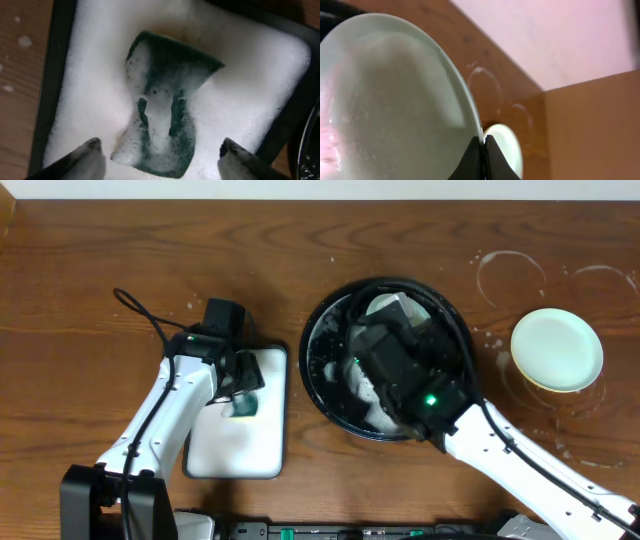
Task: Clean dirty plates on tray and stack at the side
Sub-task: 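Return the sponge to the soap tray with the left gripper, then lift the second pale green plate with the right gripper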
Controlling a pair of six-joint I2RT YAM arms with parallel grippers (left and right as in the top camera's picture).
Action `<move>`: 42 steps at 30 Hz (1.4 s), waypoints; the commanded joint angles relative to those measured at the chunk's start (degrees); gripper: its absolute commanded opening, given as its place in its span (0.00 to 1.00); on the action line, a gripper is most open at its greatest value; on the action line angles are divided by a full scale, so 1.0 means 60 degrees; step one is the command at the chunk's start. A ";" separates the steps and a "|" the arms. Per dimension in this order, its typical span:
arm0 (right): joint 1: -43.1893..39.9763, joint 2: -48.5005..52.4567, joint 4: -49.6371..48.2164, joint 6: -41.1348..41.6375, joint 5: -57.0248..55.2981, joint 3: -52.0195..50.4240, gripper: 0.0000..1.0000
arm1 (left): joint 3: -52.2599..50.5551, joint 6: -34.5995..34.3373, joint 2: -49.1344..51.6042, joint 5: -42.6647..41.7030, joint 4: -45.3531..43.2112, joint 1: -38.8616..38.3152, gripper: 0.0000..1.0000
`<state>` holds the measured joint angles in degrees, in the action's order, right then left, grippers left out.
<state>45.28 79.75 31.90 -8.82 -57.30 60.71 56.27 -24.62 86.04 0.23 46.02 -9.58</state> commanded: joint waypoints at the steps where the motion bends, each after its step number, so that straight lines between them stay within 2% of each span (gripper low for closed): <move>1: 0.0328 -0.0131 -0.0153 -0.0787 -0.1636 0.0240 0.01 | -0.0095 -0.0018 -0.0055 0.0040 -0.0007 0.0033 0.79; 42: 0.0594 -0.0131 -0.0222 -0.1115 -0.1778 0.0240 0.01 | -0.0095 -0.0018 -0.0055 0.0040 -0.0011 0.0033 0.80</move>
<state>48.51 79.75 30.76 -15.27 -65.87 60.80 56.27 -24.62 86.04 0.19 46.00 -9.58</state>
